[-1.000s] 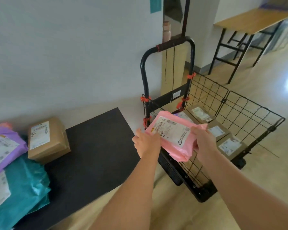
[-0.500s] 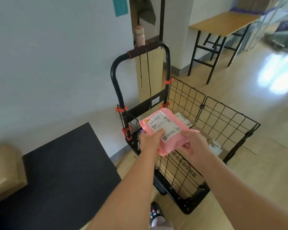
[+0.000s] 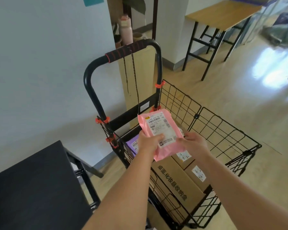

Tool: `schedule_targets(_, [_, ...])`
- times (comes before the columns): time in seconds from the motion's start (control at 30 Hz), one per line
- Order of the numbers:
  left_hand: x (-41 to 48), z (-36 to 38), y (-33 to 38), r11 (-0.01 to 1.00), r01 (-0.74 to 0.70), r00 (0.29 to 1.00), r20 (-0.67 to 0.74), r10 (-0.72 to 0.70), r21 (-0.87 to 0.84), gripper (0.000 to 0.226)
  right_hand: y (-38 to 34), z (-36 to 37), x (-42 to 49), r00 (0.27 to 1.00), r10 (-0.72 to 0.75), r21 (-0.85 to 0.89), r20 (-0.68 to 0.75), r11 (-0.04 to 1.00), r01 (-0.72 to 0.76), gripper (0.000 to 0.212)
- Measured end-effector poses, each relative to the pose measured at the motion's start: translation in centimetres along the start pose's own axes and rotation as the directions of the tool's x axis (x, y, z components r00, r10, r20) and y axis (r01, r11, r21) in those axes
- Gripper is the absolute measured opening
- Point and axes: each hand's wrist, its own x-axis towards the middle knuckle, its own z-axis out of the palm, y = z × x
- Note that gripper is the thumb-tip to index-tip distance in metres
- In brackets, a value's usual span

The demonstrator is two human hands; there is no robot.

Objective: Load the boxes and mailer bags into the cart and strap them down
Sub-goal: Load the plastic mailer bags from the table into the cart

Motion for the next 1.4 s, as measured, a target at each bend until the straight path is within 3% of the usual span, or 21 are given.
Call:
schedule_targets(0.13, [1.8,1.1,-1.1,0.997,0.036,0.998,0.039,-0.038,0.069,0.045,0.6,0.5,3.1,0.991,-0.031,-0.320,0.130,0.945,0.071,0.048])
schedule_targets(0.33, [5.3,3.4,-2.9,0.988,0.134,0.991,0.004,-0.134,0.080,0.030,1.7,0.9,8.4,0.979,0.015,-0.441,0.205,0.894,0.079,0.055])
schedule_targets(0.53, [9.4,6.2,-4.8,0.954,0.239,0.959,-0.199,-0.203,0.181,0.052,2.2,2.3,14.6,0.961,0.001,-0.623,0.276,0.762,0.178,0.030])
schedule_targets(0.67, [13.2,7.3,-5.6,0.930,0.227,0.950,-0.275,-0.147,0.287,0.040,3.5,3.8,19.0,0.968,0.011,-0.643,0.249,0.749,0.157,0.017])
schedule_targets(0.73, [15.1,7.5,-6.0,0.922,0.235,0.946,-0.291,-0.144,0.309,0.040,4.4,4.5,21.2,0.970,0.026,-0.649,0.240,0.748,0.141,0.024])
schedule_targets(0.87, [18.5,7.4,-7.5,0.897,0.233,0.944,-0.308,-0.116,0.375,0.046,5.7,6.1,25.1,0.965,0.051,-0.652,0.257,0.747,0.134,0.033])
schedule_targets(1.07, [21.0,5.5,-10.8,0.809,0.314,0.866,-0.500,-0.029,0.497,0.066,8.7,9.4,28.5,0.969,0.084,-0.588,0.233,0.806,0.072,0.035])
schedule_targets(1.4, [22.8,5.5,-13.1,0.828,0.392,0.848,-0.507,-0.156,0.401,0.088,11.1,12.5,32.1,0.959,0.144,-0.605,0.243,0.795,0.034,0.042])
